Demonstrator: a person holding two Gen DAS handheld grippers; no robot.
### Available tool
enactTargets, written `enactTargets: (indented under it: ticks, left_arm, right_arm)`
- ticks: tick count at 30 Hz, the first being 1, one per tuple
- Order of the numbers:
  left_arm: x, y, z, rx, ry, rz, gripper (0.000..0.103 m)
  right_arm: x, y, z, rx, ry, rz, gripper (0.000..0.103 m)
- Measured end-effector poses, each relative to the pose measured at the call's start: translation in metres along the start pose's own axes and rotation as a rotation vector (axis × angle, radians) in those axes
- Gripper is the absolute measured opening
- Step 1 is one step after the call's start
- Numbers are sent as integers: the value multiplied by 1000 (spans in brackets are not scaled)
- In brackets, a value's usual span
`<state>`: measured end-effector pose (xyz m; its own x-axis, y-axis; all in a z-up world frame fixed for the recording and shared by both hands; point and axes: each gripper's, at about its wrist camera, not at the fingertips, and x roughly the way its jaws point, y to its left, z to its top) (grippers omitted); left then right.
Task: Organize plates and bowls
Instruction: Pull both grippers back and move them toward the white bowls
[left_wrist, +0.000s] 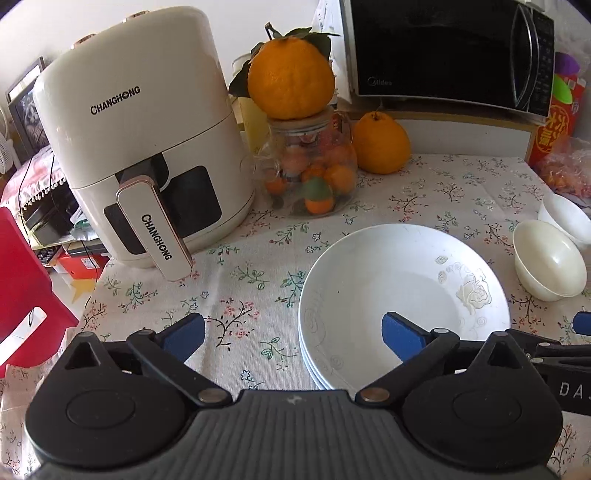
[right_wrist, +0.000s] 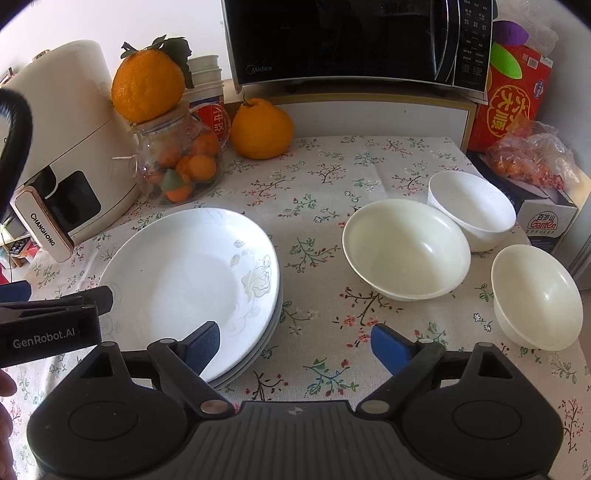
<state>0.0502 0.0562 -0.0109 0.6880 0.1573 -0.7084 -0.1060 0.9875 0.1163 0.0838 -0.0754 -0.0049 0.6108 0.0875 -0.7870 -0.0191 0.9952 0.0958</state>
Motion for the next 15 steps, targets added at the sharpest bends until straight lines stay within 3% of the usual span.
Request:
enactTargets:
  ticks: [7, 11, 15]
  left_arm:
    - [5, -6, 0, -2, 16, -15, 102]
    - [-2, -2, 1, -47, -11, -49, 102]
    - [-6, -4, 0, -47, -29, -33, 103]
  right_arm:
    - [0, -7, 0, 30, 3, 11, 90]
    - [-1, -8, 2, 47, -7, 6, 96]
    - [-7, -12, 4, 59, -45, 5, 99]
